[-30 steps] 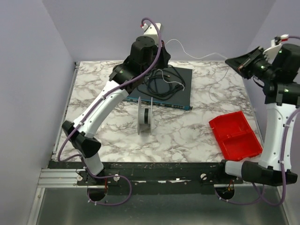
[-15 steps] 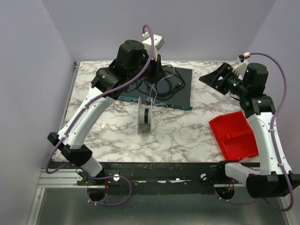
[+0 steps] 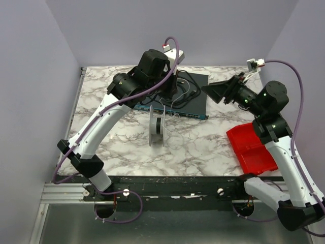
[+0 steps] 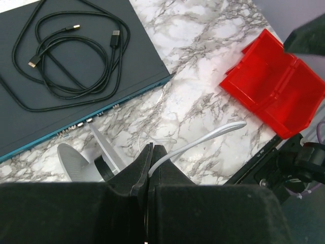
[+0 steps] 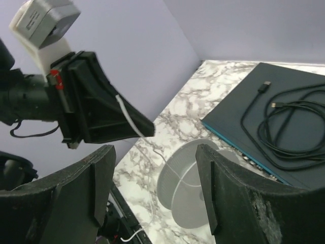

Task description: Wrap the cables

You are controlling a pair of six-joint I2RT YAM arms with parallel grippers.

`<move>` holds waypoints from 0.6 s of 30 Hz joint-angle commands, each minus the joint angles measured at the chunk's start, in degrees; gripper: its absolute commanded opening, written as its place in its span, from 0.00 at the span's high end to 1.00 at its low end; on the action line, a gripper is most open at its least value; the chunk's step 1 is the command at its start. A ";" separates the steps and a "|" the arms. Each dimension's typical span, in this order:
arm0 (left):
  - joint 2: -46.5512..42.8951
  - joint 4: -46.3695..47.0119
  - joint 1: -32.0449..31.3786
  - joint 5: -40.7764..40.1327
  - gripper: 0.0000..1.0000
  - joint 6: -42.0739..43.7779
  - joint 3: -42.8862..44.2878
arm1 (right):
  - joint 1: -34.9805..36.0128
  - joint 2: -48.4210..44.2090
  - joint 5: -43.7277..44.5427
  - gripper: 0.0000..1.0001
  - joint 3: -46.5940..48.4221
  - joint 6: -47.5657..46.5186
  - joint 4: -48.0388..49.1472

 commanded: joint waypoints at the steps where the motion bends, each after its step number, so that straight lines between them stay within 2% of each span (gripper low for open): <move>1: 2.85 -4.20 -0.97 -5.50 1.00 -0.53 4.97 | 9.67 1.97 12.71 0.29 -0.18 -5.62 2.13; 4: 3.14 -4.44 -0.93 -6.16 1.00 -0.62 5.46 | 17.99 4.28 22.44 0.29 1.06 -9.42 -0.09; 7: 3.05 -4.70 -1.02 -6.01 1.00 -0.85 5.69 | 22.86 7.03 31.28 0.29 1.18 -10.25 -0.10; 11: 2.02 -4.25 -1.35 -5.82 1.00 -1.02 4.38 | 25.49 9.64 40.11 0.32 0.29 -8.89 3.47; 18: 0.85 -3.83 -1.34 -5.55 1.00 -1.50 2.36 | 30.59 12.58 48.30 0.48 1.64 -8.93 9.23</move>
